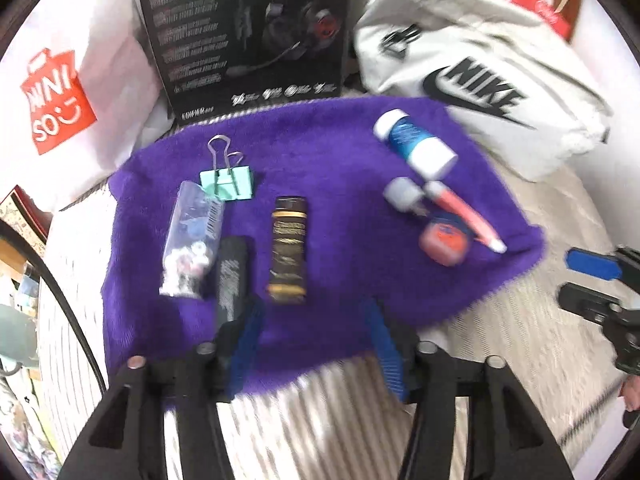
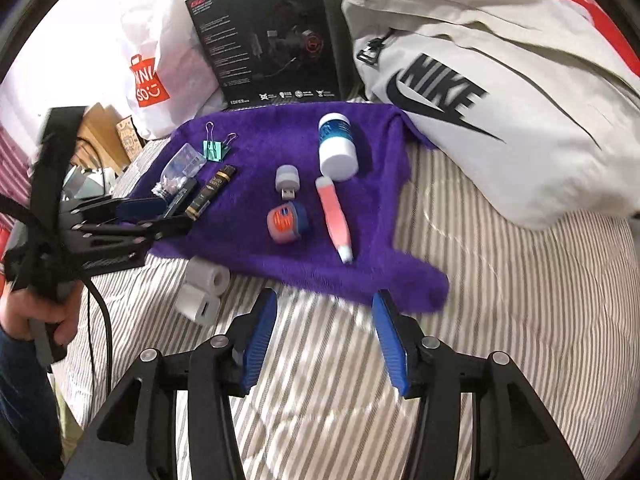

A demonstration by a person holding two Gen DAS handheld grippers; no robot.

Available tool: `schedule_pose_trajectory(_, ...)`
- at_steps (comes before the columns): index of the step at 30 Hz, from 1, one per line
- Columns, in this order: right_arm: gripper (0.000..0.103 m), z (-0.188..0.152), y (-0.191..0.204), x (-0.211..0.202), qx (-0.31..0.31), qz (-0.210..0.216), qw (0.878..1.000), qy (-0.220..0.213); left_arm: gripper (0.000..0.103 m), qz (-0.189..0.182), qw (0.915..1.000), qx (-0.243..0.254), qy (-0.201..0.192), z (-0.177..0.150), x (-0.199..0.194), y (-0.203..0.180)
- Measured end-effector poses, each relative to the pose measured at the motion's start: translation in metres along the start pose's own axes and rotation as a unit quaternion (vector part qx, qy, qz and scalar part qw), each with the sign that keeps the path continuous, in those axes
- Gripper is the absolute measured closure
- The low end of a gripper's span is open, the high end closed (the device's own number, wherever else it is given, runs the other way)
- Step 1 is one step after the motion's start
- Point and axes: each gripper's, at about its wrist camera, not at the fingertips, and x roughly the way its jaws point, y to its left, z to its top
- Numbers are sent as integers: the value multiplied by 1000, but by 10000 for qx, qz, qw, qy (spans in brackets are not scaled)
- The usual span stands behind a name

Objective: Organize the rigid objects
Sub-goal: 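Set the Grand Reserve box on the towel with the left tool while the right tool sets the USB light, then grasp the white plug adapter with the left tool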

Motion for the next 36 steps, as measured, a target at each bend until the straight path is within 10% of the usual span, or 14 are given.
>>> schedule_pose_trajectory(28,52,-65,-6,-17,35,117,9993,340,46,-11,9979,-621,203,-58,14,-52)
schedule_pose_trajectory(36,52,-67,2,-7,-44,170,9988,455,61,55,9987,-483,153,-55,14,-53)
